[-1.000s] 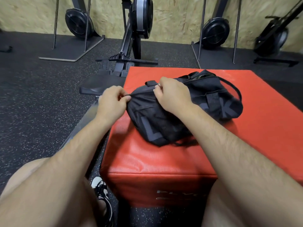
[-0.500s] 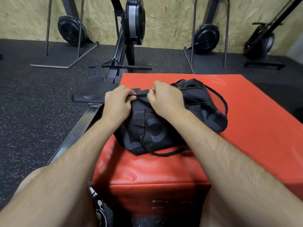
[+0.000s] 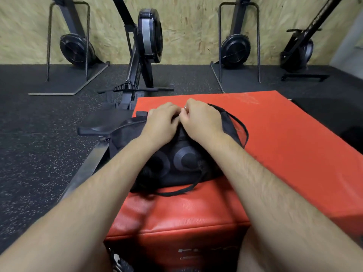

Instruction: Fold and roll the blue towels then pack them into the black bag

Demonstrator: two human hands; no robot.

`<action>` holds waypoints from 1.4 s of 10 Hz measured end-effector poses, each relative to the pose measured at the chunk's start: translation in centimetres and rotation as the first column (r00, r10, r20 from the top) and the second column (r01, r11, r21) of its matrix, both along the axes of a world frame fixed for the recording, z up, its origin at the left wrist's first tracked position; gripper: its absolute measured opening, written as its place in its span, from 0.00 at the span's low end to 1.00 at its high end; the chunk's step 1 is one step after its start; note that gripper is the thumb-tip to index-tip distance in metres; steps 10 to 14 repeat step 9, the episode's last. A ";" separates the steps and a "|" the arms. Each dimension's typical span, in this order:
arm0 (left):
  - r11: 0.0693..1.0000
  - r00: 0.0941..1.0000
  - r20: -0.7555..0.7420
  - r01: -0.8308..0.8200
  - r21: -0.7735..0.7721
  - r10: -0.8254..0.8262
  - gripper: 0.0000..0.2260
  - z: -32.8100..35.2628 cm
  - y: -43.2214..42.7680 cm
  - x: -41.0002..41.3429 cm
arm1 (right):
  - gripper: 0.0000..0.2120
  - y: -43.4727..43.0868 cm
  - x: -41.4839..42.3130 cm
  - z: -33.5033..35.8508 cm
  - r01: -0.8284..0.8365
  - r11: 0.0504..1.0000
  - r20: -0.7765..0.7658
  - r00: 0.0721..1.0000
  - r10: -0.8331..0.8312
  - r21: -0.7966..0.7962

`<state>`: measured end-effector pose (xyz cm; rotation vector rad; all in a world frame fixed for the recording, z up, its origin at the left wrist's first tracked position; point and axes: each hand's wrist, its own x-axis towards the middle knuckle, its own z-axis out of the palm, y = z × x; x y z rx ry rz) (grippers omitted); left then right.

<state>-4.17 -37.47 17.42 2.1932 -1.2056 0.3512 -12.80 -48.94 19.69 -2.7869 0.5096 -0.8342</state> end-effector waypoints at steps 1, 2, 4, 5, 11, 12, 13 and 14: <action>0.998 0.998 0.027 -0.052 0.019 0.051 0.02 -0.2 0.0 0.7 | 0.11 -2.3 -0.9 0.1 0.069 0.997 -0.006 0.998 -0.069 -0.027; 0.994 0.995 0.021 -0.098 0.040 0.098 0.02 -0.2 0.0 0.9 | 0.12 -4.8 -2.0 0.4 0.152 0.988 0.009 0.988 -0.152 -0.010; 0.994 0.998 0.029 0.050 0.094 -0.053 0.08 1.0 -4.9 -1.4 | 0.12 -5.2 -3.1 0.2 0.084 0.996 -0.002 0.996 -0.084 -0.042; 0.990 0.998 0.056 0.025 0.136 -0.032 0.05 1.2 -6.4 -1.6 | 0.11 -6.4 -3.8 0.0 0.158 0.985 -0.055 0.985 -0.163 -0.074; 0.997 0.998 0.062 0.000 0.072 -0.004 0.10 2.9 -4.4 -2.5 | 0.16 -6.5 -7.2 1.0 0.191 0.980 0.001 0.981 -0.192 0.045; 0.997 0.998 0.062 0.000 0.072 -0.004 0.10 2.9 -4.4 -2.5 | 0.16 -6.5 -7.2 1.0 0.191 0.980 0.001 0.981 -0.192 0.045; 0.997 0.998 0.062 0.000 0.072 -0.004 0.10 2.9 -4.4 -2.5 | 0.16 -6.5 -7.2 1.0 0.191 0.980 0.001 0.981 -0.192 0.045; 0.997 0.998 0.062 0.000 0.072 -0.004 0.10 2.9 -4.4 -2.5 | 0.16 -6.5 -7.2 1.0 0.191 0.980 0.001 0.981 -0.192 0.045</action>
